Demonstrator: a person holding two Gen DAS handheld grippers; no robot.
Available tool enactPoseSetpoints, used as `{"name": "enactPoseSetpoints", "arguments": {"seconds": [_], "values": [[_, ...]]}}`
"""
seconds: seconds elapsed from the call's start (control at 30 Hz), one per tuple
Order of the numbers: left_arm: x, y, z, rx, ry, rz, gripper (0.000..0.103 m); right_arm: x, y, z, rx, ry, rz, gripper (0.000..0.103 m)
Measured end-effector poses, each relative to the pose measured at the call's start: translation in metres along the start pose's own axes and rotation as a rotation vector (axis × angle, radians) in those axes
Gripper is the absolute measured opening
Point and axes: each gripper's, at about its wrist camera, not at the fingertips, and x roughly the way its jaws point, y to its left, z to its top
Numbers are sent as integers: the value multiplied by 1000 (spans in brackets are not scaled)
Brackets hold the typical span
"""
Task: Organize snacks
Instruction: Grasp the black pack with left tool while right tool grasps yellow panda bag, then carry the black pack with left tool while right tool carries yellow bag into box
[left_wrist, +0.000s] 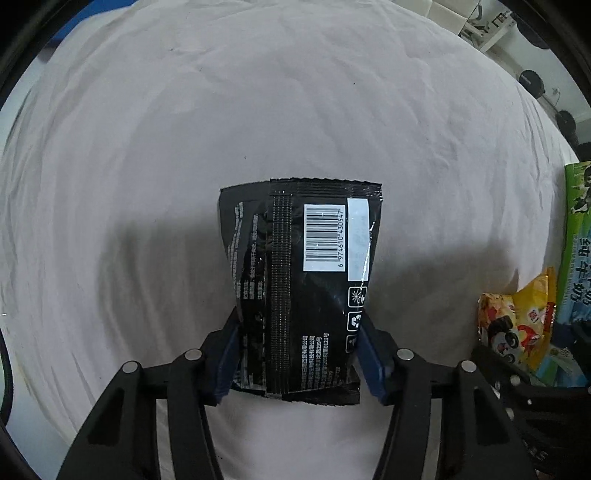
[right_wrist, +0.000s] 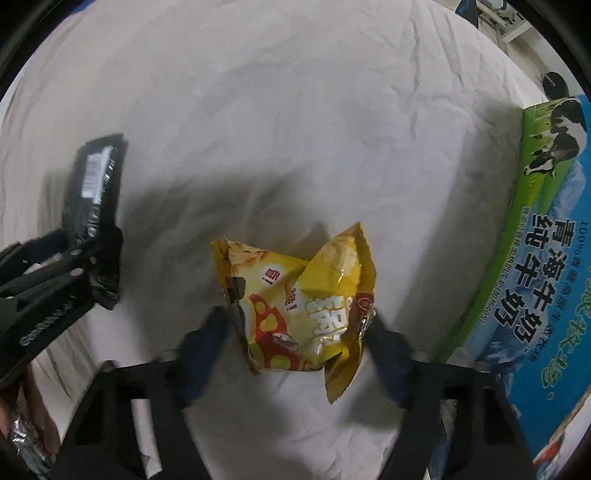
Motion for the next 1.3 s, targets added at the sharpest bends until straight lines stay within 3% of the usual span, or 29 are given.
{"name": "enactPoseSetpoints", "arguments": {"seconds": [0.17, 0.33, 0.47, 0.6, 0.87, 1.3], "values": [[-6, -5, -14, -19, -17, 4, 52, 10, 2, 0, 25, 2, 21, 59], [-15, -15, -29, -9, -40, 31, 50, 12, -7, -4, 31, -14, 8, 56], [-36, -28, -23, -9, -72, 19, 50, -2, -8, -9, 42, -43, 30, 55], [-69, -34, -34, 8, -137, -5, 49, -30, -6, -9, 48, -100, 70, 55], [-154, -52, -69, 38, -270, -92, 49, -93, -23, -52, 50, -225, 145, 55], [-262, -113, -114, 153, -435, -199, 49, -190, -127, -131, 173, -399, 243, 55]]}}
